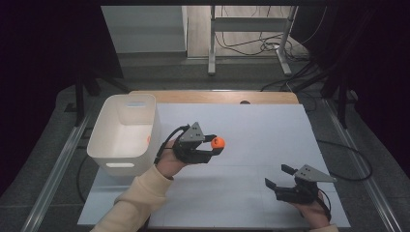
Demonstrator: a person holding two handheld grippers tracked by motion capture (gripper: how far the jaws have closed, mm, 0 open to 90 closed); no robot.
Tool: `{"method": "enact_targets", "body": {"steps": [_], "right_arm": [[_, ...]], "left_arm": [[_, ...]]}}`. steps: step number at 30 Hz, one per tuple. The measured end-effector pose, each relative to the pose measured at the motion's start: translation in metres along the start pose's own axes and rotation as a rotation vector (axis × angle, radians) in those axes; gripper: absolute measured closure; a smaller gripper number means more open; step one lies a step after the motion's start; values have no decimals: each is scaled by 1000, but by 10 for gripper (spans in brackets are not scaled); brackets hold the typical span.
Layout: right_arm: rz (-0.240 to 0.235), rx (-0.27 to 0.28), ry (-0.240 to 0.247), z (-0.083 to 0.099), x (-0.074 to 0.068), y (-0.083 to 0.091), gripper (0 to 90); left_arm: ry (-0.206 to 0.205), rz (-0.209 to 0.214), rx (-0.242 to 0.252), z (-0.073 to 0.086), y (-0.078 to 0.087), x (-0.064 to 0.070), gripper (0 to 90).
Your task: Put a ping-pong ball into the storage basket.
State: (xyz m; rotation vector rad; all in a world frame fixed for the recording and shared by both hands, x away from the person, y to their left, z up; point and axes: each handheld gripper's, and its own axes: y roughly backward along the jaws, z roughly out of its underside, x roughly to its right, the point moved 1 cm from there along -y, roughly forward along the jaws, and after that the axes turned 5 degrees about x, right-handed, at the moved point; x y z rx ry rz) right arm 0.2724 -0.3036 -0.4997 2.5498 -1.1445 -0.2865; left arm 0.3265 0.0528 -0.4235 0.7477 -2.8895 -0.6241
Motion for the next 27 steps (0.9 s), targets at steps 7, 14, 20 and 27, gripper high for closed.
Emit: {"method": "enact_targets", "body": {"steps": [7,14,20,27], "right_arm": [[3,2,1,0,0,1,159],[3,-1,5,0,0,0,159],[2,-3,5,0,0,0,160],[4,-4,6,0,0,0,160]], "left_arm": [[7,-19,18,-4,9,-2,502],[22,-52,44,-8,21,-8,501],[31,-81,53,-9,28,-12,501],[35,-121,72,-12,39,-18,501]]}}
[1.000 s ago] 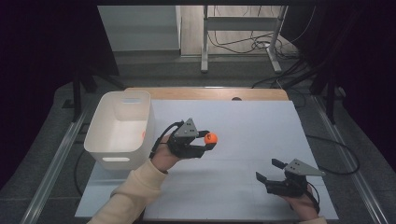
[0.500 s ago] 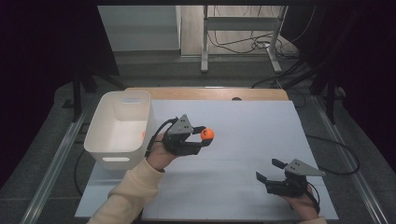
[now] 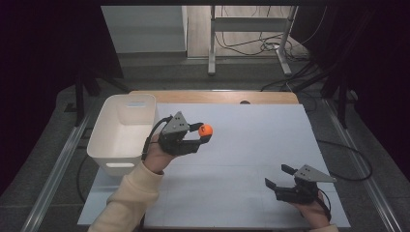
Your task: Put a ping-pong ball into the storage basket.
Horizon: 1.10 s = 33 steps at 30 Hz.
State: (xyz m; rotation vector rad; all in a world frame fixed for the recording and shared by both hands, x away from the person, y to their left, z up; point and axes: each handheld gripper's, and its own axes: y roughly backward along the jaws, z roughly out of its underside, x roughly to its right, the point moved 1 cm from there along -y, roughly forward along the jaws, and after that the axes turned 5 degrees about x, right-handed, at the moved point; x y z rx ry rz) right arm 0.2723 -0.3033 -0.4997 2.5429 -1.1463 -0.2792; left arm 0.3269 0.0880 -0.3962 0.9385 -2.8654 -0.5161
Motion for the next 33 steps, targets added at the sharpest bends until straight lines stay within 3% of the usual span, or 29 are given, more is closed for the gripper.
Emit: {"method": "enact_targets", "body": {"steps": [20,33], "right_arm": [[3,-2,1,0,1,0,160],[4,-2,0,0,1,0,160]], "left_arm": [[26,-96,10,-2,18,-17,501],[54,-135,24,-2,30,-29,501]]}}
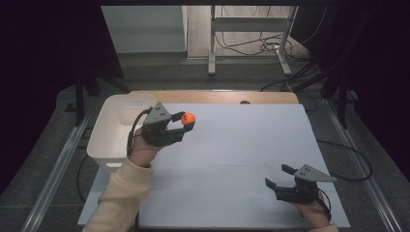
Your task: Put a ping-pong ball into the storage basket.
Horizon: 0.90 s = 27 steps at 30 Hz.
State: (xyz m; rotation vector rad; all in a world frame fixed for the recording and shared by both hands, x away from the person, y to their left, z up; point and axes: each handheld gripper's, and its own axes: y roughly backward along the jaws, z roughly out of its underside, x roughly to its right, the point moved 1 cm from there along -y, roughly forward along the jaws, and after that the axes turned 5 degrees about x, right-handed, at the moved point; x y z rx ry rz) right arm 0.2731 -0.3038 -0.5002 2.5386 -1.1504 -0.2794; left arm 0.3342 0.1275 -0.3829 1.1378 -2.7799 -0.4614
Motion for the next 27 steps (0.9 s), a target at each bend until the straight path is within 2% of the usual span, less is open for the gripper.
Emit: {"method": "enact_targets", "body": {"steps": [7,13,22,23,27], "right_arm": [[1,1,0,0,0,0,160],[1,0,2,0,0,0,161],[2,0,3,0,0,0,160],[2,0,3,0,0,0,160],[2,0,4,0,0,0,160]], "left_arm": [[6,-30,6,-1,7,-8,501],[24,-39,12,-1,12,-15,501],[45,-83,16,2,18,-28,501],[58,-92,18,3,19,-31,502],[67,-100,20,4,21,-35,502]]}}
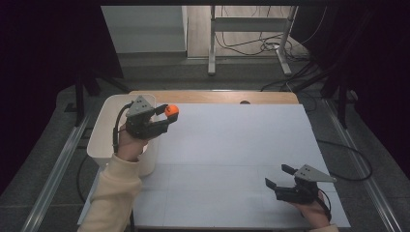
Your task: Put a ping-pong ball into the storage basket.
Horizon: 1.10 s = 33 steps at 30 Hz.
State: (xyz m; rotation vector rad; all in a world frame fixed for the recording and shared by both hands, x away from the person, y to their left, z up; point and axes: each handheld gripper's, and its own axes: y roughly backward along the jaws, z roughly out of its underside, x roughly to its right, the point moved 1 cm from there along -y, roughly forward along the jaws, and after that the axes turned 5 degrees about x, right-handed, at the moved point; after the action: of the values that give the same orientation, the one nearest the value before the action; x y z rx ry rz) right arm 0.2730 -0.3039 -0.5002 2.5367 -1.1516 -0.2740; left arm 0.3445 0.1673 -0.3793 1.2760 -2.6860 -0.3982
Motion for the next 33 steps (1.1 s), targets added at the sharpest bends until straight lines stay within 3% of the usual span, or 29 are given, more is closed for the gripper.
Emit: {"method": "enact_targets", "body": {"steps": [18,33], "right_arm": [[2,-3,5,0,0,0,160],[0,-6,11,0,0,0,160]], "left_arm": [[34,-65,4,4,9,-22,502],[45,-97,-2,7,12,-31,501]]}}
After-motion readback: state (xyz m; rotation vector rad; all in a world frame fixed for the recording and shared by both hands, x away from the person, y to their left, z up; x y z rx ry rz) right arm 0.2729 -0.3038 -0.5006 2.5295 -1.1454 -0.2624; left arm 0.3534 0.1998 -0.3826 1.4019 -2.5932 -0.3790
